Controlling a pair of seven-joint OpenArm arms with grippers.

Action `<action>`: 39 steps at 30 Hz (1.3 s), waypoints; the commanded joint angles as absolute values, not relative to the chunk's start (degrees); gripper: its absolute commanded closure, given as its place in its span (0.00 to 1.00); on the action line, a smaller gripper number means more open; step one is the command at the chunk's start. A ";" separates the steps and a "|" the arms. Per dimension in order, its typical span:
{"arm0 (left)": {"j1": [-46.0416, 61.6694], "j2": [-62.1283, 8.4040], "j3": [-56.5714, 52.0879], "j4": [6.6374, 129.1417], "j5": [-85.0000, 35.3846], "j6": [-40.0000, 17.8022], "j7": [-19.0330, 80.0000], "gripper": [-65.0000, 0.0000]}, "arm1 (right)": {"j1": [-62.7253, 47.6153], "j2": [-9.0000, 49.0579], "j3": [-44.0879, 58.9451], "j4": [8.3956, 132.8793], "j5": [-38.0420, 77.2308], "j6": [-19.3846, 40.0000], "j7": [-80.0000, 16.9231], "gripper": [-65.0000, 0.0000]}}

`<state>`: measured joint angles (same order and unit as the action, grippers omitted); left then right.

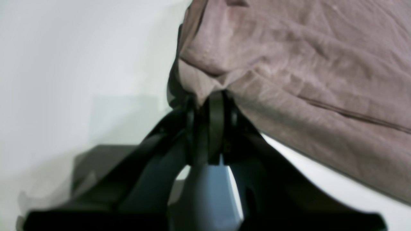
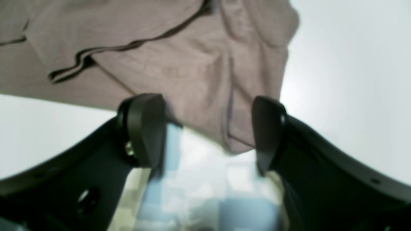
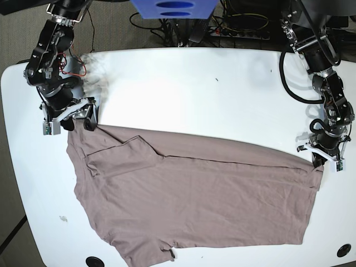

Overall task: Fold the T-shirt properly
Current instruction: 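Hold the shirt edges and drag them toward the robot base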

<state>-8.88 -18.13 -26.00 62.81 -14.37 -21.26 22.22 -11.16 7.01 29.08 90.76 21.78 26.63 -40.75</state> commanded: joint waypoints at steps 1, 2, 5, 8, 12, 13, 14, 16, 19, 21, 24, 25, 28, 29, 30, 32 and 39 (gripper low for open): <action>-9.22 -18.93 -25.97 63.38 -13.66 -21.19 24.05 0.92 | -9.82 7.61 29.49 90.02 21.43 25.92 -41.80 0.36; -9.24 -18.91 -25.88 63.41 -13.76 -21.11 23.98 0.93 | -8.95 7.86 29.60 89.21 21.70 25.95 -41.86 0.36; -9.42 -18.96 -25.84 63.25 -13.81 -21.12 23.81 0.93 | -8.21 8.21 29.13 87.65 22.29 25.97 -41.77 0.36; -9.57 -18.96 -25.79 63.07 -13.82 -21.16 23.66 0.93 | -7.32 8.70 28.64 86.24 22.45 25.95 -41.65 0.36; -9.45 -18.53 -25.87 63.24 -13.96 -21.13 23.27 0.94 | -4.74 9.77 28.45 83.66 22.06 26.16 -41.37 0.36; -9.46 -18.53 -25.87 63.23 -13.95 -21.13 23.27 0.94 | -4.47 9.89 28.42 83.41 22.01 26.12 -41.38 0.36; -9.47 -18.53 -25.88 63.23 -13.94 -21.13 23.27 0.93 | -4.19 10.01 28.38 83.16 21.96 26.07 -41.40 0.36; -9.52 -18.52 -25.93 63.23 -13.93 -21.14 23.32 0.93 | -3.71 10.20 28.35 82.80 21.87 26.05 -41.42 0.36; -9.26 -18.53 -25.95 63.44 -14.11 -21.10 23.32 0.94 | -4.07 9.86 28.57 83.11 21.93 26.25 -41.16 0.38; -9.09 -18.52 -25.94 63.65 -14.31 -21.11 23.38 0.94 | -4.64 9.47 28.86 83.49 22.12 26.40 -41.01 0.40; -8.97 -18.45 -25.93 63.65 -14.32 -21.12 23.54 0.94 | -5.01 9.32 29.10 83.87 22.24 26.43 -41.09 0.43; -8.98 -18.40 -25.97 63.64 -14.33 -21.13 23.51 0.94 | -5.02 9.30 29.16 83.85 22.24 26.42 -41.08 0.45; -8.98 -18.35 -26.01 63.57 -14.33 -21.13 23.40 0.94 | -5.07 9.25 29.30 83.65 22.28 26.46 -41.02 0.48; -8.99 -18.34 -26.07 63.66 -14.38 -21.17 23.53 0.94 | -5.23 9.23 29.12 83.28 22.53 26.59 -40.84 0.50; -9.00 -18.33 -26.13 63.75 -14.43 -21.21 23.66 0.95 | -5.38 9.22 28.95 82.90 22.78 26.72 -40.66 0.53; -9.01 -18.34 -26.12 63.73 -14.45 -21.19 23.68 0.95 | -5.45 9.21 28.91 82.66 22.79 26.75 -40.55 0.56; -8.78 -18.41 -26.23 63.87 -14.51 -21.24 23.79 0.95 | -5.35 9.20 28.83 82.46 22.85 26.88 -40.33 0.71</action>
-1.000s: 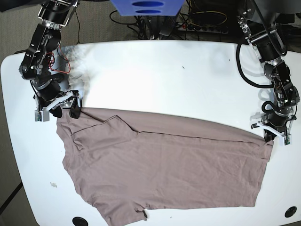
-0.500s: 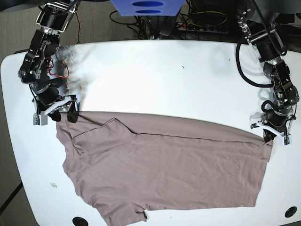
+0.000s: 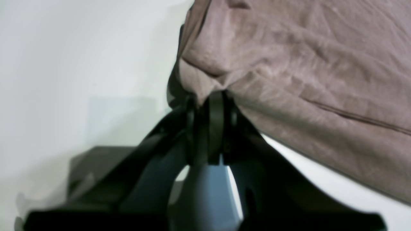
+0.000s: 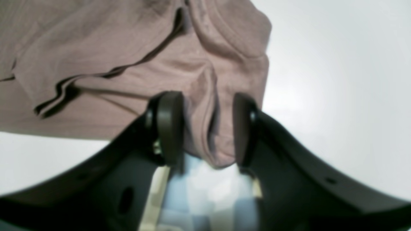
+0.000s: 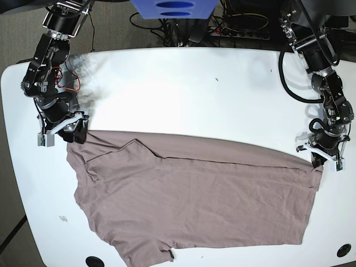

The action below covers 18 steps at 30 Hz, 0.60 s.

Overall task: Fold the T-shirt properly
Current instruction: 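Hold the shirt edges and drag them toward the robot base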

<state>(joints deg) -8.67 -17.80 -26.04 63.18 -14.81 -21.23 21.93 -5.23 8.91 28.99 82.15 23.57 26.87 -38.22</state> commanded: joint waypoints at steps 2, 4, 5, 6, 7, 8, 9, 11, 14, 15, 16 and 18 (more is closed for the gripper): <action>-8.63 -18.47 -26.26 63.94 -14.52 -21.25 23.88 0.95 | -5.33 9.21 28.69 82.66 22.86 26.98 -40.36 0.76; -8.50 -18.47 -26.26 64.01 -14.55 -21.24 24.00 0.95 | -5.32 9.22 28.68 82.62 22.85 27.00 -40.38 0.80; -8.42 -18.47 -26.26 64.05 -14.55 -21.24 24.05 0.95 | -5.30 9.22 28.67 82.60 22.83 27.02 -40.39 0.81; -8.30 -18.47 -26.30 64.12 -14.53 -21.23 24.07 0.95 | -5.34 9.24 28.69 82.60 22.86 27.04 -40.38 0.83; -8.17 -18.46 -26.33 64.18 -14.51 -21.21 24.08 0.95 | -5.38 9.26 28.70 82.60 22.89 27.06 -40.37 0.85; -7.42 -18.42 -26.23 64.86 -14.47 -21.25 24.30 0.96 | -5.43 9.32 28.68 82.54 22.91 27.08 -40.02 0.89; -6.66 -18.37 -26.13 65.53 -14.44 -21.30 24.51 0.97 | -5.48 9.39 28.66 82.48 22.94 27.10 -39.66 0.93; -6.15 -18.39 -26.17 66.14 -14.50 -21.33 24.63 0.97 | -5.62 9.44 28.72 82.47 23.02 27.11 -39.64 0.94; -5.55 -18.38 -26.21 66.92 -14.52 -21.35 24.74 0.97 | -5.81 9.49 28.69 82.66 23.11 27.13 -39.62 0.95; -5.38 -18.38 -26.23 67.19 -14.53 -21.37 24.78 0.98 | -5.84 9.51 28.68 82.72 23.14 27.15 -39.57 0.95; -5.30 -18.37 -26.25 67.40 -14.54 -21.37 24.82 0.97 | -5.86 9.54 28.69 82.83 23.14 27.16 -39.56 0.95; -5.21 -18.49 -26.25 67.69 -14.69 -21.38 25.05 0.98 | -5.86 9.56 28.69 83.05 23.05 27.30 -39.38 0.96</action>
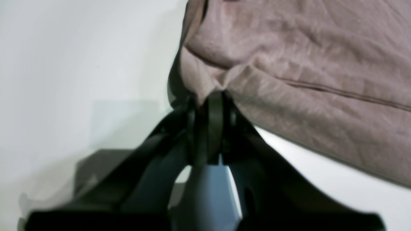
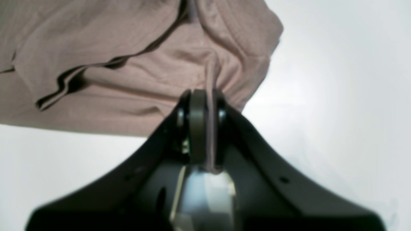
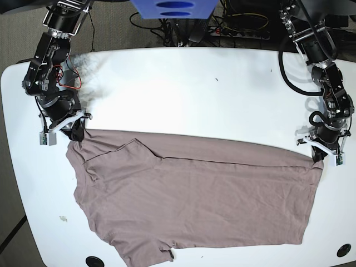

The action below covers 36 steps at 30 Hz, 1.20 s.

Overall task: Fold the T-shirt properly
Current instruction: 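Hold the shirt edges and drag them toward the robot base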

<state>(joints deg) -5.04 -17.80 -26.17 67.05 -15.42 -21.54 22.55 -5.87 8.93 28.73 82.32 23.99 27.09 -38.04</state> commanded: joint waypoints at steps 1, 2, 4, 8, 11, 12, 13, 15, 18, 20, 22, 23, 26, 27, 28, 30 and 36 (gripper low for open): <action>-5.20 -18.61 -26.23 67.77 -14.81 -21.40 25.23 0.98 | -5.83 9.54 28.68 83.15 22.96 27.43 -39.21 0.96; -5.01 -18.63 -26.24 68.02 -14.82 -21.42 25.31 0.98 | -5.89 9.57 28.68 83.23 22.97 27.49 -39.24 0.97; -4.60 -18.70 -26.30 68.49 -14.81 -21.46 25.41 0.98 | -6.04 9.65 28.69 83.35 22.98 27.58 -39.26 0.97; -3.65 -18.93 -26.39 69.53 -14.78 -21.49 25.68 0.98 | -6.67 9.91 28.67 83.68 22.97 27.75 -39.10 0.98; -1.53 -19.17 -26.22 71.44 -14.96 -21.71 25.91 0.97 | -8.22 10.35 28.62 84.33 23.10 27.51 -38.27 0.98; -1.13 -19.21 -26.22 71.95 -14.94 -21.71 26.00 0.97 | -8.55 10.46 28.63 84.42 23.11 27.56 -38.20 0.98; -0.72 -19.25 -26.22 72.45 -14.91 -21.71 26.08 0.97 | -8.88 10.58 28.65 84.51 23.12 27.62 -38.13 0.98; 0.11 -19.30 -26.22 73.50 -14.92 -21.71 26.22 0.97 | -9.49 10.84 28.62 84.70 23.11 27.71 -37.91 0.98; 1.32 -19.32 -26.27 75.21 -14.99 -21.73 26.28 0.97 | -10.48 11.40 28.67 84.58 23.11 27.82 -37.50 0.98; 2.61 -19.17 -26.39 76.03 -15.27 -21.70 26.08 0.97 | -11.12 12.10 28.70 84.24 23.11 27.76 -37.00 0.98; 3.84 -19.05 -26.53 76.55 -15.61 -21.66 25.77 0.97 | -11.73 12.82 28.74 83.98 23.14 27.68 -36.44 0.98; 4.17 -19.07 -26.56 76.80 -15.68 -21.67 25.66 0.97 | -12.02 13.04 28.72 83.97 23.19 27.67 -36.23 0.98; 5.43 -19.06 -26.69 77.77 -15.89 -21.70 25.42 0.97 | -12.88 13.61 28.72 84.09 23.21 27.64 -35.66 0.98; 5.89 -19.06 -26.75 78.14 -15.94 -21.69 25.36 0.97 | -13.19 13.72 28.71 84.24 23.22 27.65 -35.58 0.98; 6.44 -19.05 -26.82 78.55 -16.03 -21.70 25.25 0.97 | -13.49 13.82 28.69 84.37 23.21 27.63 -35.59 0.98; 8.07 -19.10 -26.94 79.55 -16.35 -21.71 24.75 0.97 | -14.26 13.74 28.62 84.96 23.35 27.60 -35.70 0.99; 12.41 -19.23 -27.30 81.84 -16.99 -21.70 24.02 0.97 | -17.30 13.29 28.51 87.97 23.45 27.61 -35.99 0.99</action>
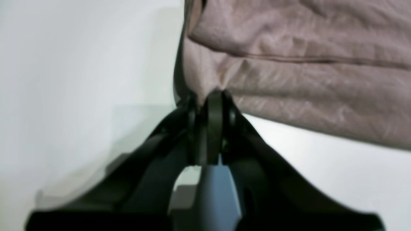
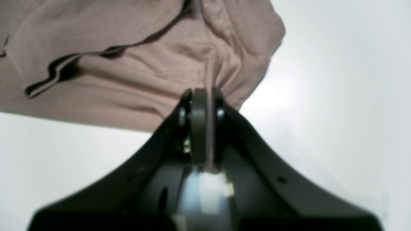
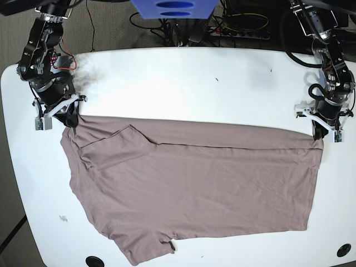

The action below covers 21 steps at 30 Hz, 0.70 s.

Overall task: Fold the T-shirt properly
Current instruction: 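Hold the shirt edges and drag them toward the robot base, then lift the shirt edges with both grippers and shake it flat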

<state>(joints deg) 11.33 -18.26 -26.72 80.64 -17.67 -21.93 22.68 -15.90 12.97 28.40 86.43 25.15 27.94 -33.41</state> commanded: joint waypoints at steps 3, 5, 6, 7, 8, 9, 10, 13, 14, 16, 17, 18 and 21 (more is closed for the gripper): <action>18.48 -19.27 -28.11 86.14 -17.14 -21.84 24.16 0.97 | -22.48 12.76 28.41 94.47 23.69 28.05 -35.76 0.99; 19.93 -19.29 -28.41 87.20 -17.22 -21.89 24.10 0.97 | -23.70 12.70 28.42 96.02 23.64 28.08 -35.81 0.99; 20.67 -19.32 -28.58 87.70 -17.28 -21.90 24.05 0.97 | -24.32 12.65 28.44 96.82 23.64 28.07 -35.84 0.99; 21.41 -19.35 -28.75 88.21 -17.34 -21.90 24.00 0.98 | -24.94 12.59 28.45 97.61 23.64 28.05 -35.86 0.99; 21.86 -19.41 -28.80 88.69 -17.36 -21.91 23.95 0.98 | -25.34 12.56 28.45 98.30 23.63 28.04 -35.94 0.99; 22.32 -19.46 -28.85 89.17 -17.38 -21.92 23.90 0.98 | -25.75 12.52 28.45 98.98 23.62 28.02 -36.02 0.99; 22.72 -19.56 -28.88 89.60 -17.39 -21.94 23.90 0.98 | -26.09 12.48 28.43 99.65 23.63 28.03 -36.06 0.99; 23.14 -20.51 -28.64 91.85 -17.35 -21.78 23.53 0.99 | -27.46 12.57 28.24 103.66 23.36 28.05 -36.25 0.99; 23.04 -20.62 -28.66 91.99 -17.35 -21.80 23.54 0.99 | -27.29 12.58 28.18 104.00 23.36 28.20 -36.38 0.99; 22.58 -20.81 -28.70 92.21 -17.36 -21.82 23.75 0.99 | -26.76 12.62 28.11 104.52 23.36 28.56 -36.71 0.99; 22.22 -20.89 -28.71 92.28 -17.36 -21.81 23.94 0.99 | -26.40 12.65 28.10 104.69 23.36 28.78 -36.90 0.99; 21.81 -20.89 -28.74 92.32 -17.39 -21.82 24.14 0.99 | -25.86 12.69 28.12 104.72 23.40 29.14 -37.12 0.99; 20.11 -20.88 -28.92 92.13 -17.39 -21.79 24.77 0.99 | -23.57 12.85 28.15 104.39 23.53 30.28 -37.98 0.99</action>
<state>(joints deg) 21.45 -19.73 -28.36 91.22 -16.86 -22.06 26.00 -24.99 12.01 27.73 103.61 22.61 29.67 -39.42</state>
